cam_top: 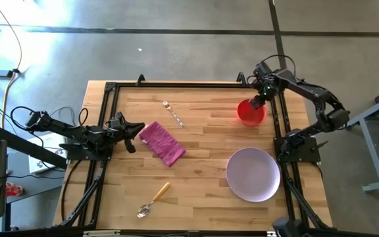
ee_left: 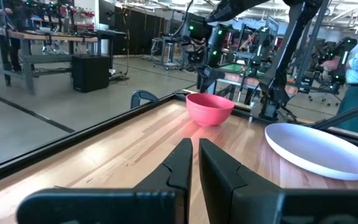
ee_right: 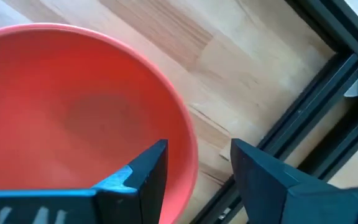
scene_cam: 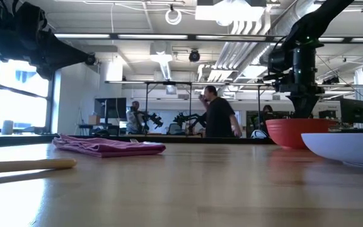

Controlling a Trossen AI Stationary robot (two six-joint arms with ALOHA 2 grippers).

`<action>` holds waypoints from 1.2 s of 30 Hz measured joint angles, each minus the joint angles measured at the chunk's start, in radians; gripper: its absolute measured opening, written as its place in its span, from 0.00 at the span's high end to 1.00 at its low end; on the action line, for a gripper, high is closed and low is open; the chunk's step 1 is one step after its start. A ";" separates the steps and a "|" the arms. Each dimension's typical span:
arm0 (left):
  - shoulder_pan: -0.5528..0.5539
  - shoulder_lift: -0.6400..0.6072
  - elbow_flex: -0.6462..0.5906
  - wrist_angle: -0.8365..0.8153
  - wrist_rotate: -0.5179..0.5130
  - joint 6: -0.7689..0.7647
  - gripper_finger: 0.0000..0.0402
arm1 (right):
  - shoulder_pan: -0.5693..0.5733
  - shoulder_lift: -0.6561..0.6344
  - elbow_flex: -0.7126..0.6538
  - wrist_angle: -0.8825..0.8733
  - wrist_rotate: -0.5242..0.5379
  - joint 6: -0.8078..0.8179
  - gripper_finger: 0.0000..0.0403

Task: Set table place
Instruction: Put the orange bowl on the purple plate

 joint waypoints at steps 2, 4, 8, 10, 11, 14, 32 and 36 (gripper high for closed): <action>0.000 0.000 0.000 0.000 0.000 0.002 0.95 | -0.008 0.000 0.000 0.013 -0.017 -0.001 0.58; 0.000 0.000 0.000 0.000 0.000 0.003 0.95 | -0.013 0.003 0.000 0.014 -0.035 0.000 0.58; 0.000 0.000 0.000 0.000 0.000 0.012 0.95 | -0.012 0.031 0.000 0.014 -0.054 0.003 0.58; 0.000 0.000 0.000 0.000 0.000 0.016 0.95 | -0.013 0.054 0.000 0.014 -0.053 0.003 0.58; 0.000 0.000 0.000 0.000 0.000 0.016 0.95 | -0.013 0.066 0.000 0.015 -0.053 0.004 0.58; 0.000 0.000 0.000 0.000 0.000 0.016 0.95 | -0.013 0.094 0.000 0.029 -0.053 0.004 0.58; 0.000 0.000 0.000 0.001 0.000 0.018 0.95 | -0.011 0.125 0.000 0.013 -0.161 0.088 0.99; 0.000 0.000 0.000 0.001 0.000 0.018 0.95 | 0.026 0.039 0.000 -0.035 -0.215 0.118 1.00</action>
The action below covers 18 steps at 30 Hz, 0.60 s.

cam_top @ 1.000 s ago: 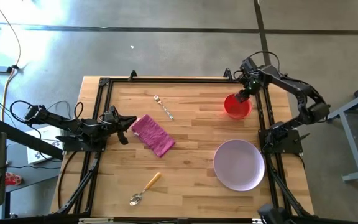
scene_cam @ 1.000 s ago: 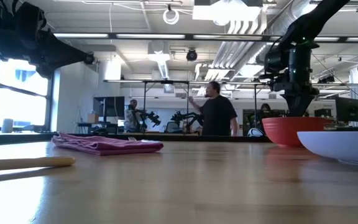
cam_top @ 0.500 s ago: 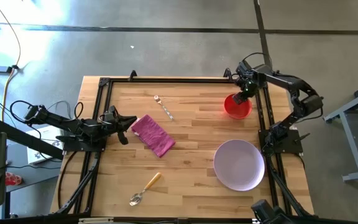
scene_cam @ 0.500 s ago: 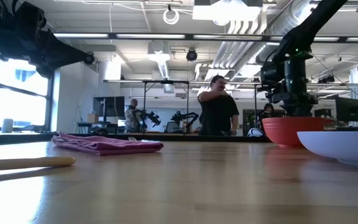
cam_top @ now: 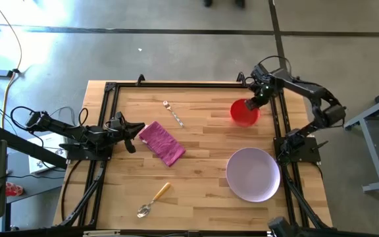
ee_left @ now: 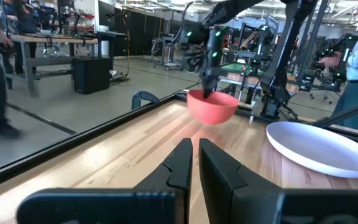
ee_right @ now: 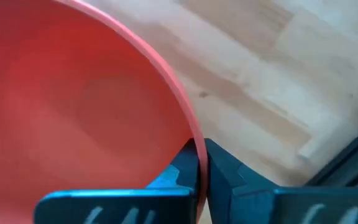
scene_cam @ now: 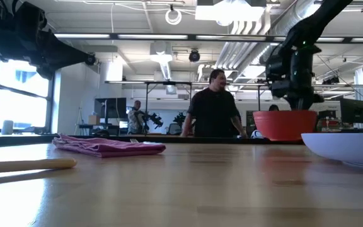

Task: Set table place
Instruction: Put the orange bowl on the purple plate

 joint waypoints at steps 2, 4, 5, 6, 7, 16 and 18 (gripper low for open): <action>0.000 0.000 0.000 0.000 0.000 0.000 0.95 | 0.031 -0.066 0.000 -0.038 -0.011 0.023 1.00; 0.000 0.000 0.000 0.000 0.000 0.000 0.95 | 0.073 -0.136 0.007 -0.098 -0.019 0.052 1.00; 0.000 0.000 0.000 0.000 0.000 0.000 0.95 | 0.098 -0.174 0.015 -0.133 -0.019 0.073 1.00; 0.000 0.000 0.000 0.000 0.000 0.000 0.95 | 0.124 -0.209 0.026 -0.165 -0.020 0.100 1.00; 0.000 0.000 0.000 0.000 0.000 0.000 0.95 | 0.156 -0.247 0.038 -0.198 -0.021 0.123 1.00; 0.000 0.000 0.000 0.000 0.000 0.003 0.95 | 0.493 -0.518 0.100 -0.360 -0.016 0.508 1.00; 0.000 0.000 0.000 0.000 0.000 0.005 0.95 | 0.579 -0.556 0.086 -0.374 -0.003 0.613 1.00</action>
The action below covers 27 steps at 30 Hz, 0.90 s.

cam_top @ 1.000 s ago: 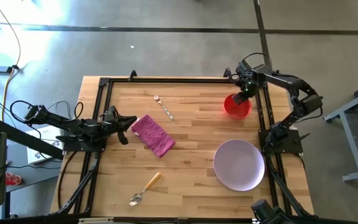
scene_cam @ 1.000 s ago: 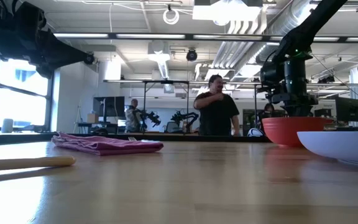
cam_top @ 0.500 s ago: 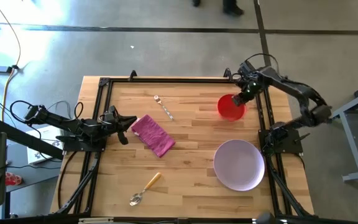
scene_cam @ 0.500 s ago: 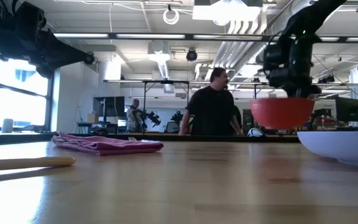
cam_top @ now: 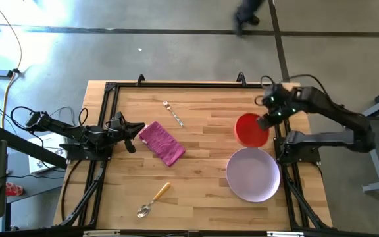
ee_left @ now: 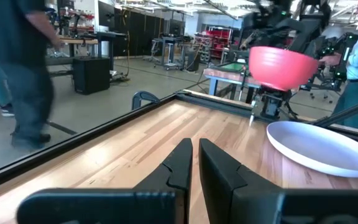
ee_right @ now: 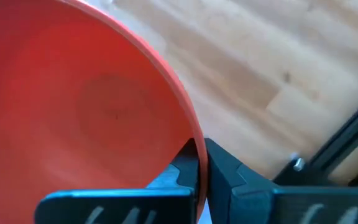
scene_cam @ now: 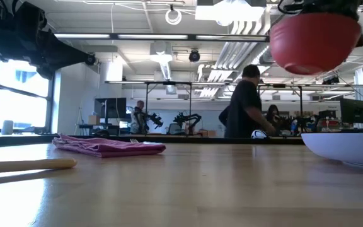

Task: Set table place
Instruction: Put the orange bowl on the purple plate

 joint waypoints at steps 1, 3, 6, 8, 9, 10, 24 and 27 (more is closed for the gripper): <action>0.000 0.000 0.000 0.000 0.000 0.000 0.95 | 0.043 -0.013 -0.010 -0.012 0.007 0.055 1.00; 0.000 0.000 0.000 0.000 0.000 0.000 0.95 | 0.138 -0.027 -0.030 -0.035 0.029 0.167 1.00; 0.000 0.000 0.000 0.000 0.000 0.000 0.95 | 0.285 -0.023 -0.061 -0.082 0.046 0.329 1.00; 0.000 0.000 0.000 0.000 0.000 0.004 0.95 | 0.378 -0.008 -0.084 -0.074 0.047 0.433 1.00; 0.000 0.000 0.000 0.000 0.000 0.006 0.95 | 0.425 0.003 -0.096 -0.069 0.047 0.481 1.00; 0.000 0.000 0.000 0.000 0.000 0.007 0.95 | 0.470 0.016 -0.107 -0.061 0.047 0.528 1.00; 0.000 0.000 0.000 -0.027 0.000 0.007 0.95 | 0.881 0.226 -0.248 0.118 0.049 0.961 1.00; 0.000 0.000 0.000 -0.031 0.000 0.007 0.95 | 0.918 0.230 -0.285 0.194 0.052 1.015 1.00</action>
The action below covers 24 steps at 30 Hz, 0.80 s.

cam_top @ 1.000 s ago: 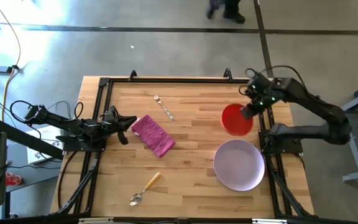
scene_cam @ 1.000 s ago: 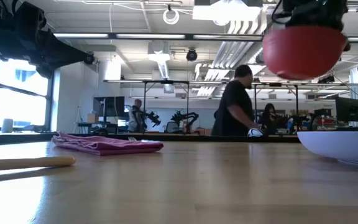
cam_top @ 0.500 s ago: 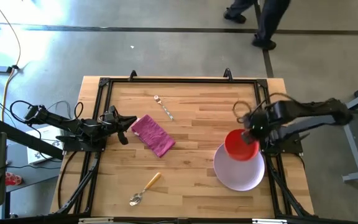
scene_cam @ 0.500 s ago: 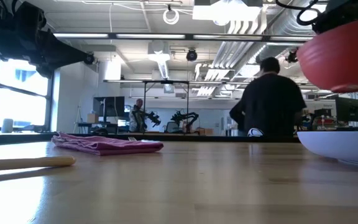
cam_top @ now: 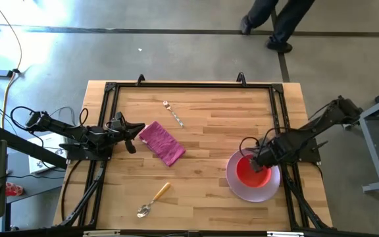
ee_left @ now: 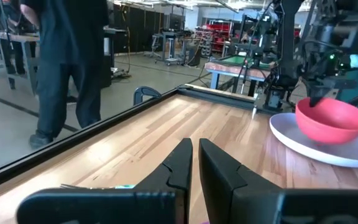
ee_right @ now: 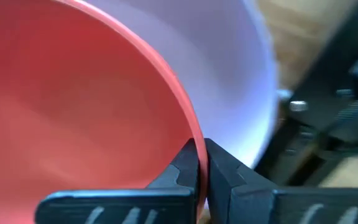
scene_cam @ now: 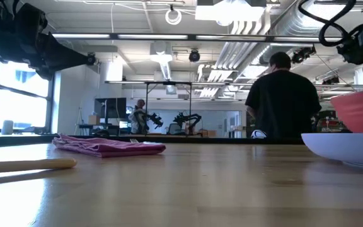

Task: Set table place
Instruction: Put the orange bowl on the purple plate

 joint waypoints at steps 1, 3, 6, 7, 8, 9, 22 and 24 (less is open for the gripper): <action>0.000 0.000 0.000 0.000 0.000 0.000 0.95 | 0.011 0.000 -0.017 0.037 0.001 0.018 1.00; 0.000 0.000 0.000 0.000 0.000 0.000 0.95 | 0.034 -0.001 -0.053 0.109 0.009 0.046 1.00; 0.000 0.000 0.000 0.000 0.000 0.000 0.95 | 0.060 -0.002 -0.100 0.181 0.016 0.082 1.00; 0.000 0.000 0.000 0.000 0.000 0.000 0.95 | 0.068 -0.002 -0.110 0.193 0.017 0.094 1.00; 0.000 0.000 0.000 0.000 0.000 0.000 0.95 | 0.075 -0.003 -0.114 0.199 0.021 0.100 1.00; 0.000 0.000 0.000 0.000 0.000 0.000 0.95 | 0.082 -0.003 -0.115 0.199 0.023 0.105 1.00; 0.000 0.000 0.000 0.000 0.000 0.000 0.95 | 0.090 -0.002 -0.029 0.002 0.031 0.087 0.89; 0.000 0.000 0.000 0.000 0.000 0.000 0.95 | 0.090 -0.002 -0.015 -0.025 0.032 0.077 0.86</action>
